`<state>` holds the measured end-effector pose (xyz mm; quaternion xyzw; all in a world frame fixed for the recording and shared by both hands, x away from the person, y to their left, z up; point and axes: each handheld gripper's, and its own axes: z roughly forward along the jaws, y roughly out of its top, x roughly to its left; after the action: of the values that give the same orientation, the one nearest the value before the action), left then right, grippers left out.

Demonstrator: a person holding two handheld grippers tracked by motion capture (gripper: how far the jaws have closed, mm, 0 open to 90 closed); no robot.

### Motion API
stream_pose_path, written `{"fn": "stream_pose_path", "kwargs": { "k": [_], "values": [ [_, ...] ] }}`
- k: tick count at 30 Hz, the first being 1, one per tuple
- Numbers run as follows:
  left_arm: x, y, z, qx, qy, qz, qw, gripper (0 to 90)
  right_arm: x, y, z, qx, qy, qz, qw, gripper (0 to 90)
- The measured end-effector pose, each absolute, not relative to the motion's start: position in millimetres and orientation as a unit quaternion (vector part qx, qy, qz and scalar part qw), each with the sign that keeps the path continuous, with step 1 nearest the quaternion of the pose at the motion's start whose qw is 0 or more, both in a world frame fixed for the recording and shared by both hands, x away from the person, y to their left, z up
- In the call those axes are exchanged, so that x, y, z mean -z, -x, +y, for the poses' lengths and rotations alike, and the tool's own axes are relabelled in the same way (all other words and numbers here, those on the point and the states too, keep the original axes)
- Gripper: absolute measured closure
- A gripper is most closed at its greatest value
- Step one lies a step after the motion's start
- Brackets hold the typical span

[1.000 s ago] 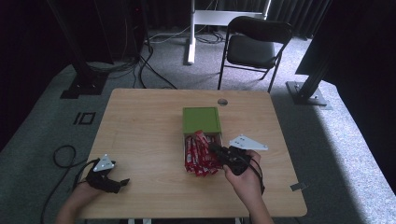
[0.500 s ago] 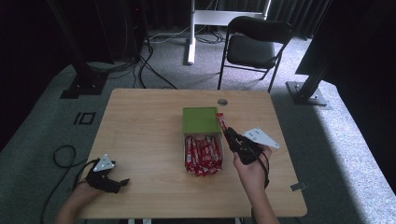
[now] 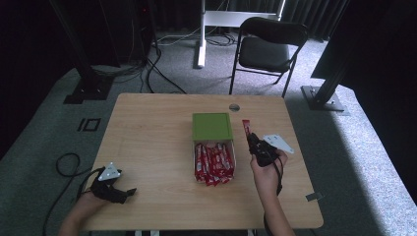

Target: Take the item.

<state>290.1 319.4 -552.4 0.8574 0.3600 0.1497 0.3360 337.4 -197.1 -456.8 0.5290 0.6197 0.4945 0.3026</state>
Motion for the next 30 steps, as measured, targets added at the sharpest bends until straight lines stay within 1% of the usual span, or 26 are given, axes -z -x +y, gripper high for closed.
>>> {"fn": "stream_pose_path", "kwargs": {
  "k": [2,6,7,9,14,26,29,30],
  "values": [
    [552,-290,319,-0.15,-0.857,0.36,0.336,1.6,466,-343,-198,-0.485,-0.537,0.618,0.307,83.5],
    [552,-290,319,-0.15,-0.857,0.36,0.336,1.6,485,-352,-200,-0.474,-0.555,0.615,0.298,83.5],
    [552,-290,319,-0.15,-0.857,0.36,0.336,1.6,491,-355,-201,-0.472,-0.561,0.616,0.289,83.5],
    [552,-290,319,-0.15,-0.857,0.36,0.336,1.6,498,-358,-201,-0.464,-0.566,0.617,0.288,83.5],
    [552,-290,319,-0.15,-0.857,0.36,0.336,1.6,517,-366,-202,-0.451,-0.583,0.62,0.269,83.5],
    [552,-290,319,-0.15,-0.857,0.36,0.336,1.6,536,-375,-199,-0.427,-0.599,0.637,0.231,83.5],
    [552,-290,319,-0.15,-0.857,0.36,0.336,1.6,539,-377,-196,-0.419,-0.596,0.644,0.234,83.5],
    [552,-290,319,-0.15,-0.857,0.36,0.336,1.6,544,-379,-195,-0.416,-0.597,0.647,0.226,83.5]
  ]
}}
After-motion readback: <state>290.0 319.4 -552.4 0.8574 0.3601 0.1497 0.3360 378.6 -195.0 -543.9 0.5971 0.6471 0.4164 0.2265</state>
